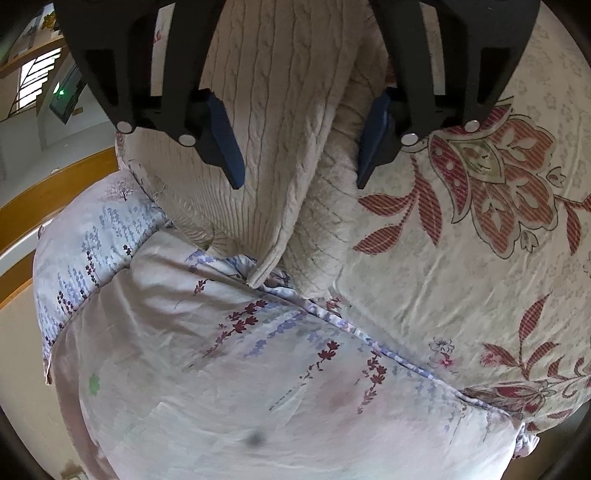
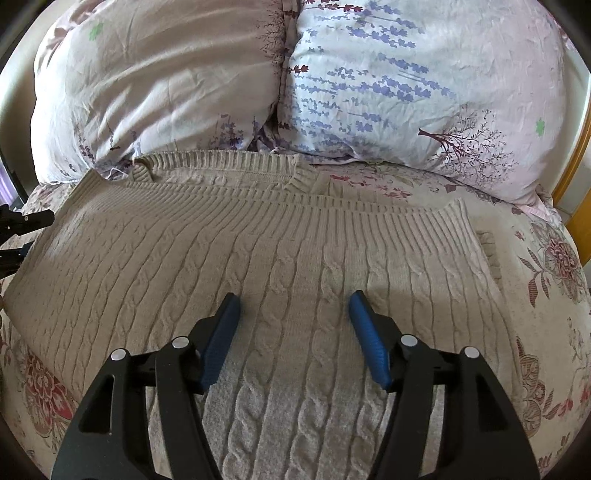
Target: Fold small clothes
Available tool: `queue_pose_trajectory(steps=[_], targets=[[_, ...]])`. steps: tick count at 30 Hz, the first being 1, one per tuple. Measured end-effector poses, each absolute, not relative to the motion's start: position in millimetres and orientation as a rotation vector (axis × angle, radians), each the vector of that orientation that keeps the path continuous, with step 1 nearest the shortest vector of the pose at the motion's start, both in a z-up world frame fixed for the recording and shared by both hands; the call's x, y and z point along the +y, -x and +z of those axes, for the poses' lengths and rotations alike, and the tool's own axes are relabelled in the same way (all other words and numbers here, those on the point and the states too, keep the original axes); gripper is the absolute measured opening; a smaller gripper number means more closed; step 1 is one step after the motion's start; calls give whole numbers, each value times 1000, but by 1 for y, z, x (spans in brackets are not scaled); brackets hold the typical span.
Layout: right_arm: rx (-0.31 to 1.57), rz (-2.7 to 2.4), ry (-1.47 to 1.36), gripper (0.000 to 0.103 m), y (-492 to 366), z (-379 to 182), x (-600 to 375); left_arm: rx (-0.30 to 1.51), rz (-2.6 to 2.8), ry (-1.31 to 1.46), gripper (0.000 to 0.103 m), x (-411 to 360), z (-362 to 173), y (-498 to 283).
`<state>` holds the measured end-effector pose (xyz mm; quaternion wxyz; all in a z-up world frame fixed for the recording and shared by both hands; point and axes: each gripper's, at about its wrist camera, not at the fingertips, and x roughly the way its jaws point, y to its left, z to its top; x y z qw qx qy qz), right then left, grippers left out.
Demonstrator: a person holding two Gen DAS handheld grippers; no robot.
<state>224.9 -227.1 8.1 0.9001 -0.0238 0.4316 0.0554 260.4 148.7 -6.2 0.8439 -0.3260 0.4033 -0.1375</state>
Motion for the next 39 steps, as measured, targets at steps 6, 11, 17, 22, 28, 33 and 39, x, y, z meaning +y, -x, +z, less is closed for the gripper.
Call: queue_pose_trajectory(steps=[6,11,17,22,28,33,39], targets=[[892,116,47,64,-224,8,-227,873,-333,776,36,154,-16,-262],[894,118,43,64,-223,9,-227,866,-387,862,17,159,-18,-262],[895,122,35,64,-223,9,-226,776,-453,848,14,145,11,-257],[897,140,31,64,-222,10,-227,706,-531,841,13,116,39,-256],[833,144,-80,65,-204,29,-263,642,-642,811,13,63,83,-253],[809,80,-143,65,-189,37,-308,661,-743,784,12,-2,101,-260],[772,-2,-230,65,-172,40,-363,745,-805,750,12,-87,89,-267]])
